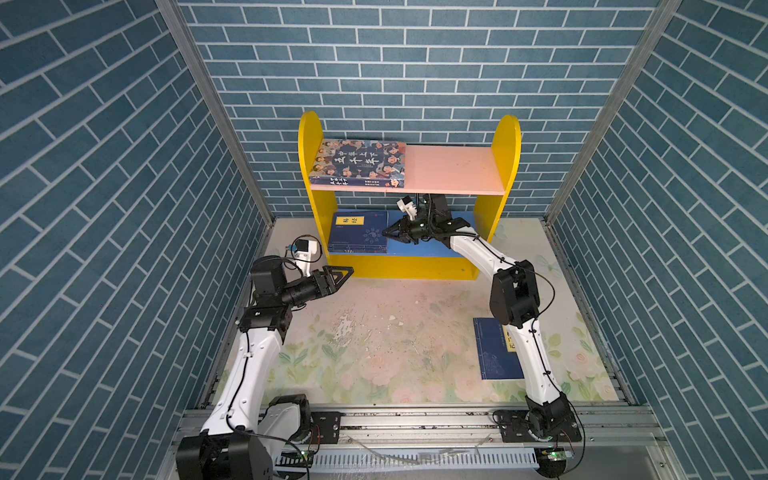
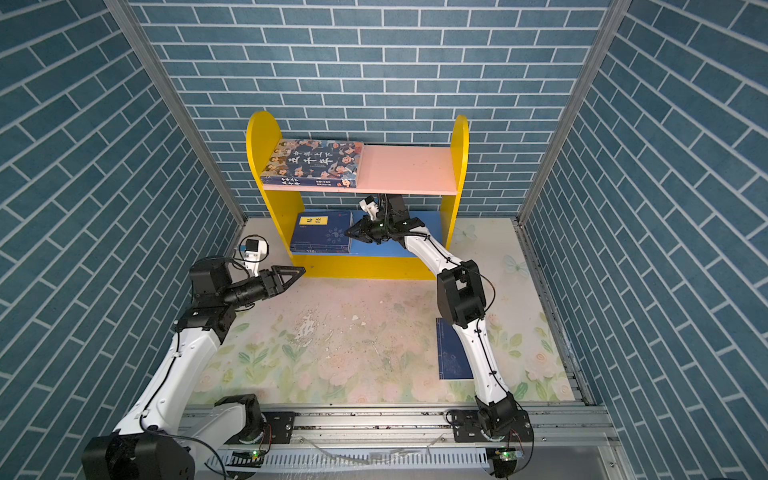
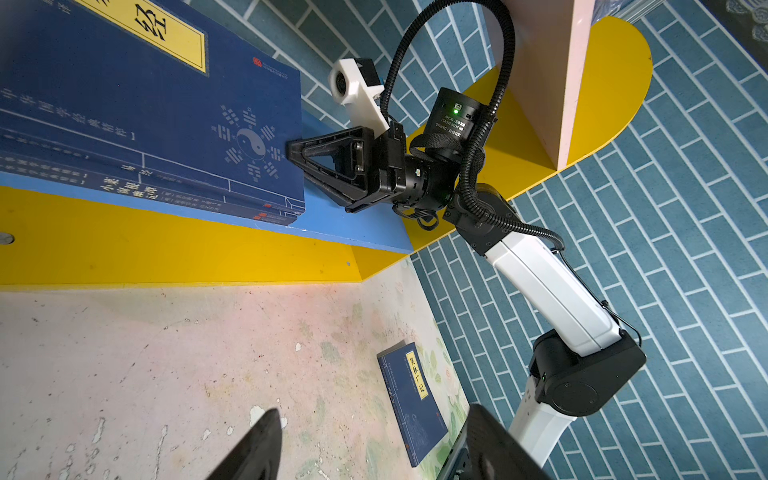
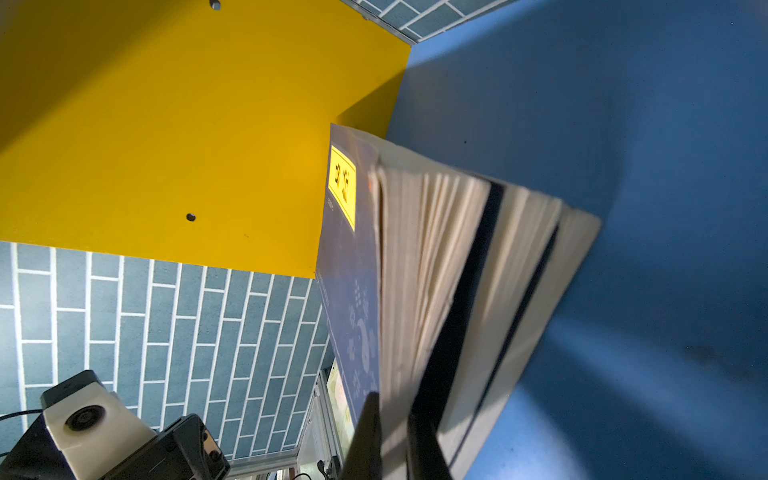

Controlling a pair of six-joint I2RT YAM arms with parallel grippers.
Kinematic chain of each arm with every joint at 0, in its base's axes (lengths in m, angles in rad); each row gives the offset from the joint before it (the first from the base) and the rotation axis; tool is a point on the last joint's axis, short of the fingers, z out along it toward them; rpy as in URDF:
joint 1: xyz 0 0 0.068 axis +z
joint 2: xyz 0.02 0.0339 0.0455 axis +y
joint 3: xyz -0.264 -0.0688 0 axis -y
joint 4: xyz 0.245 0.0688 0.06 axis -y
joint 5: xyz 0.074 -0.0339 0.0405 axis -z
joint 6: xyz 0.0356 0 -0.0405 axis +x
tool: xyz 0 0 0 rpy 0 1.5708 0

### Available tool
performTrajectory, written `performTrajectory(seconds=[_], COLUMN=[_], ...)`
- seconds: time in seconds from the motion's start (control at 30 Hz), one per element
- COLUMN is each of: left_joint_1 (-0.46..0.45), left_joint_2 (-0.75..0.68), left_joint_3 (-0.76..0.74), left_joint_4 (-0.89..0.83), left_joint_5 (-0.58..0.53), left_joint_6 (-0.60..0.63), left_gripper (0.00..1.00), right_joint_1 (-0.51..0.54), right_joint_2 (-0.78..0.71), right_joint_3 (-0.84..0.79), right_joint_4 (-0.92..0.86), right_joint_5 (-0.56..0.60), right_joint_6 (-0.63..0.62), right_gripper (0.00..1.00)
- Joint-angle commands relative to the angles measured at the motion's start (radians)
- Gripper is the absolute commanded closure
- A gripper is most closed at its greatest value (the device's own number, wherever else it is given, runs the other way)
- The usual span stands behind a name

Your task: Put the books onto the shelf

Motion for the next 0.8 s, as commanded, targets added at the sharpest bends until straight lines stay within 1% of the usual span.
performTrajectory(seconds=[0.0,0.43,0.47,0.5,0.57,0.6,0.77], left_joint_1=[0.004,0.004,0.004,0.004,0.004,0.004,0.006], left_joint_2=[-0.019,-0.025,-0.025,-0.025,-0.025,-0.025,-0.028], left_joint_3=[-0.003,-0.006,-0.006,-0.006,-0.004,-0.004,-0.004], left_joint_4=[0.012,0.012,0.012,0.013,0.012,0.011,0.007], left_joint_5=[0.000,0.000,-0.001,-0.001,-0.001,-0.001,-0.002], left_joint_6=[0.007,0.008,0.008,0.009,0.008,0.007,0.007], left_gripper=[0.28,0.28,0.28,0.28,0.28,0.28,0.28], right_joint_1=[0.010,0.012,0.012,0.012,0.012,0.013,0.012], right_joint_2=[0.010,0.016,0.015,0.013,0.009,0.005,-0.026], right_joint_3=[0.038,0.047,0.046,0.046,0.046,0.044,0.027], right_joint_4=[-0.004,-0.010,-0.011,-0.015,-0.030,-0.040,-0.063], right_joint_5=[-0.006,-0.004,-0.004,-0.001,0.009,0.016,0.061], right_joint_6=[-0.036,-0.036,-0.036,-0.038,-0.050,-0.059,-0.087], right_gripper=[1.00,1.00,0.98,0.93,0.79,0.74,0.54])
